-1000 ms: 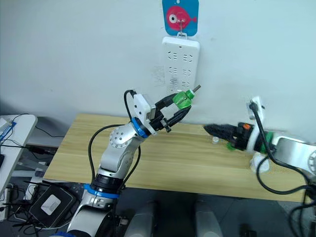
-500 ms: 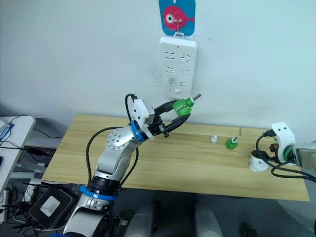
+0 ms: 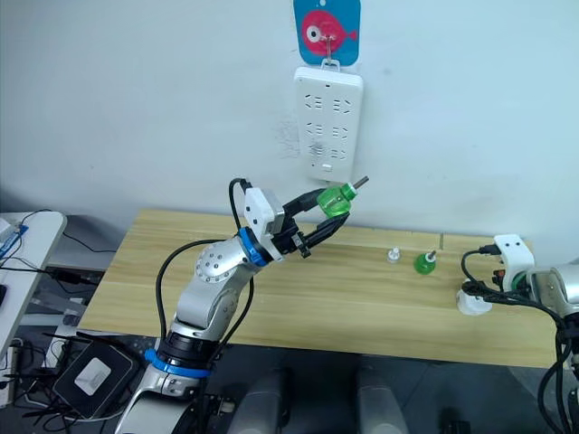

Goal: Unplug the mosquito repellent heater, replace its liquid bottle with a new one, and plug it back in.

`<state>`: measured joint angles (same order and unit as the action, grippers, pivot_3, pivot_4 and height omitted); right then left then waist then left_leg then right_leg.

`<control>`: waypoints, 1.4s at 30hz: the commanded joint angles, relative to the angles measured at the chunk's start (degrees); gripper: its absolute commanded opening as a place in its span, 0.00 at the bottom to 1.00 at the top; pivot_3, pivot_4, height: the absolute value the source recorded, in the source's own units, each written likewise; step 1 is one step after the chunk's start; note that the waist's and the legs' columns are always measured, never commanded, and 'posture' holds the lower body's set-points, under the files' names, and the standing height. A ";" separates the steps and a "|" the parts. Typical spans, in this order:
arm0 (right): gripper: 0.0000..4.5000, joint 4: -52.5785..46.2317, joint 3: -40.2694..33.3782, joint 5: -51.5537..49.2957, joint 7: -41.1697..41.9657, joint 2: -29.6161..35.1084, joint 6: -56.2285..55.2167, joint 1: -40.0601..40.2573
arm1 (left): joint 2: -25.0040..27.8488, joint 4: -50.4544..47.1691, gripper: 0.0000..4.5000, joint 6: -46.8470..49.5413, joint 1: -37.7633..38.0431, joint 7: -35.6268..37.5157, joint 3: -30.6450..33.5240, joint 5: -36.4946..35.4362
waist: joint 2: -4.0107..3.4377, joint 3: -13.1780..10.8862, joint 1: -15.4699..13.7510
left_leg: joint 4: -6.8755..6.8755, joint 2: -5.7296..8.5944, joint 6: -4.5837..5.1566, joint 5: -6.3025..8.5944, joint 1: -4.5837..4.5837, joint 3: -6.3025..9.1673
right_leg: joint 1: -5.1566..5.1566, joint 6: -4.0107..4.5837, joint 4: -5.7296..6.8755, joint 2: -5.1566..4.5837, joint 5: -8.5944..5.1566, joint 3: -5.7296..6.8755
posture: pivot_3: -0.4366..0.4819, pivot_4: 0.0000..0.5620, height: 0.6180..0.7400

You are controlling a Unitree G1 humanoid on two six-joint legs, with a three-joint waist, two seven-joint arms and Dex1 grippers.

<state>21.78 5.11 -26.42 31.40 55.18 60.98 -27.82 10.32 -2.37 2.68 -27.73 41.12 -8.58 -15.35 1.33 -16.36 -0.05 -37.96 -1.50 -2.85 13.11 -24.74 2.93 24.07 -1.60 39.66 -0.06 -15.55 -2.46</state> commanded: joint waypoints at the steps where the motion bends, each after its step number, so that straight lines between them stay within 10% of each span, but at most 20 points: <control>1: 0.99 1.20 -1.21 2.19 1.71 0.25 1.31 -0.59 | 0.09 -3.19 0.50 -0.08 0.12 -0.13 -0.29 -0.32 | 0.00 -0.01 -0.02 | 0.00 0.00 0.00 0.00 0.00 0.00 | 0.00 0.00 0.00 -0.01 0.00 0.00 | 0.57 0.51 1.00; 23: 0.99 11.39 1.54 12.55 11.23 -4.27 -3.39 -4.32 | 0.73 -3.61 0.50 1.62 -0.51 -0.01 -0.62 -0.21 | -0.03 -0.23 -0.03 | 0.02 0.00 0.00 0.00 0.00 0.00 | 0.00 0.00 -0.02 0.00 0.00 -0.01 | 0.59 0.56 1.00; 31: 0.66 12.01 -0.53 13.11 14.91 -3.14 -4.85 -4.49 | 1.03 -3.35 0.50 1.36 -0.01 0.51 -0.70 -0.27 | -0.02 -0.30 0.00 | 0.02 0.00 0.00 0.00 0.01 0.03 | -0.05 -0.01 -0.08 0.01 0.00 0.01 | 0.58 0.55 1.00; 42: 0.66 -8.62 -14.40 -17.65 43.27 13.92 27.02 -10.32 | 3.99 -6.34 0.50 0.81 6.37 9.67 -2.78 -4.27 | -0.60 -0.64 0.69 | 0.08 0.00 0.01 0.01 0.02 -0.03 | -0.03 0.00 -0.16 0.10 0.01 -0.03 | 0.49 0.52 1.00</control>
<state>16.70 -6.33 -38.14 71.51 67.95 82.24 -37.32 14.21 -5.05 4.66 -22.01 48.74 -10.07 -18.02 0.74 -17.00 0.65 -37.87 -1.52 -2.83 13.12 -24.72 2.97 24.02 -1.60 39.48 0.07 -15.54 -2.43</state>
